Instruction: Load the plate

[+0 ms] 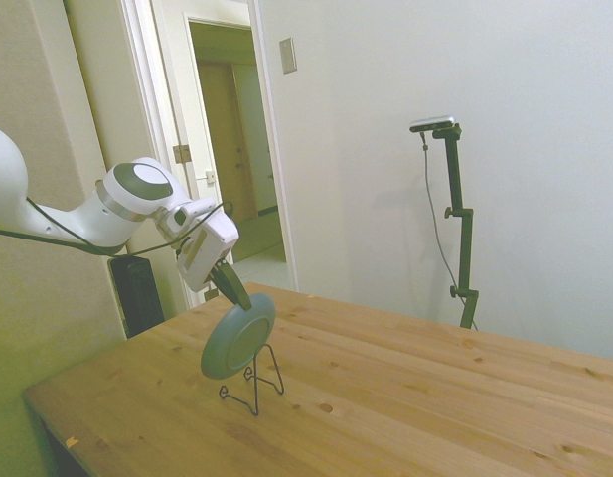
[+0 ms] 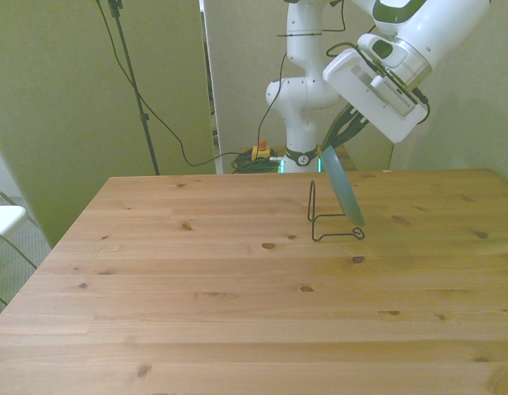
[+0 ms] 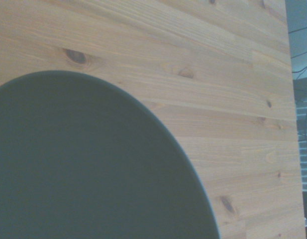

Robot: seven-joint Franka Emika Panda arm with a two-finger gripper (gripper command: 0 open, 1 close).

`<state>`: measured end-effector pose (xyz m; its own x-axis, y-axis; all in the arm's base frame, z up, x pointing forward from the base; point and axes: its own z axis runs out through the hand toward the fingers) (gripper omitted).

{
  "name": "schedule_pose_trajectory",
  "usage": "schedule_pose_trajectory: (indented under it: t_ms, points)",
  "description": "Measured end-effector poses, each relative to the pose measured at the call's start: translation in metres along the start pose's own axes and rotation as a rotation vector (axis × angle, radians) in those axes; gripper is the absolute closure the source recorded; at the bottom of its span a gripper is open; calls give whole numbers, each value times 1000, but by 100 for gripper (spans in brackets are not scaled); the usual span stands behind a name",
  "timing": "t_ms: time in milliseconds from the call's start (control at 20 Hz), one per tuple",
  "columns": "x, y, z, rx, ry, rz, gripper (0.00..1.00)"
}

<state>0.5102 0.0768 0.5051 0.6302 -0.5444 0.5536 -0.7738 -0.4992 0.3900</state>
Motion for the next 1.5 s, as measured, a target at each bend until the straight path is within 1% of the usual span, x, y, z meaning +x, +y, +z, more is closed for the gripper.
schedule_pose_trajectory:
  t_ms: [250, 450, 600, 850, 1150, 1300, 1500]
  points:
    - [-6, -10, 5, -20, 36, -4, 100]
    - [-10, -10, 10, -30, 42, -9, 100]
    - [-12, -11, 5, -28, 51, -4, 100]
    - [-21, -16, -11, -27, 122, 8, 100]
    - [-43, -20, -33, -69, 174, 35, 100]
    - [-45, -21, -32, -84, 199, 45, 100]
    - [-40, -21, -23, -106, 209, 53, 100]
